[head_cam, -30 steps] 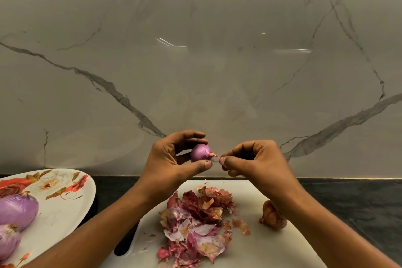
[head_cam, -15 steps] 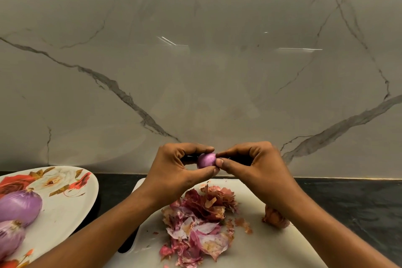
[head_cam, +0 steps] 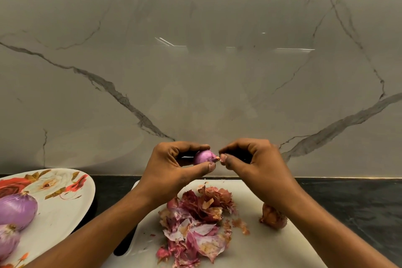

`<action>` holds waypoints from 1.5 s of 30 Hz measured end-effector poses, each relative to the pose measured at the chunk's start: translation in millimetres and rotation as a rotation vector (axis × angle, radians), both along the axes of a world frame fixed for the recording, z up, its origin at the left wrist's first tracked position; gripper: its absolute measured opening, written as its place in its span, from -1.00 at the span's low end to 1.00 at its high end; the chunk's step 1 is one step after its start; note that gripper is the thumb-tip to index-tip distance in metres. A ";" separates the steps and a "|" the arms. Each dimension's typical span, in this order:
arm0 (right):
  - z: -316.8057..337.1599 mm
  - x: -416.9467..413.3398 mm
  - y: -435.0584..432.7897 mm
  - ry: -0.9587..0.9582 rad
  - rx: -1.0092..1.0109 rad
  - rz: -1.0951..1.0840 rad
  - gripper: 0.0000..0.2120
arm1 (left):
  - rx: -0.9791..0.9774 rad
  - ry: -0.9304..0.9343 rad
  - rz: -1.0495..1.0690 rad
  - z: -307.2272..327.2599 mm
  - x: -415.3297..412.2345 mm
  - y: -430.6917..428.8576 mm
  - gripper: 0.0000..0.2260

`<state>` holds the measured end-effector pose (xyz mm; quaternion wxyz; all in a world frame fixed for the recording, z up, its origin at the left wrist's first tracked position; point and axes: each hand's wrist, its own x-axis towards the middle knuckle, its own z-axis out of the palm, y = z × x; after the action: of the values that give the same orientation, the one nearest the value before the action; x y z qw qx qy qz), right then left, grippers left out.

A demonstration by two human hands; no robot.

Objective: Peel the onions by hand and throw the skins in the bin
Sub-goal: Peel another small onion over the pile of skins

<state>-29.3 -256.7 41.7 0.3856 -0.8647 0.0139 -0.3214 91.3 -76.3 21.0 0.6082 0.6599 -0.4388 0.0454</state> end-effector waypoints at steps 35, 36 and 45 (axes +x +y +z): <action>-5.6 5.7 9.0 0.084 0.198 0.049 -0.88 | -0.014 0.274 -0.098 6.7 -8.1 -4.1 -0.74; -6.2 5.9 9.9 0.095 0.175 0.048 -0.87 | -0.010 0.288 -0.099 6.9 -7.8 -4.0 -0.73; 2.2 5.1 0.7 0.020 0.414 0.036 -0.79 | 0.029 0.461 -0.195 11.6 -8.9 -3.3 -0.60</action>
<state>-24.2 -256.0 43.9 0.5606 -0.7702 0.0680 -0.2964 82.4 -79.6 32.6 0.6841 0.6161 -0.3508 -0.1712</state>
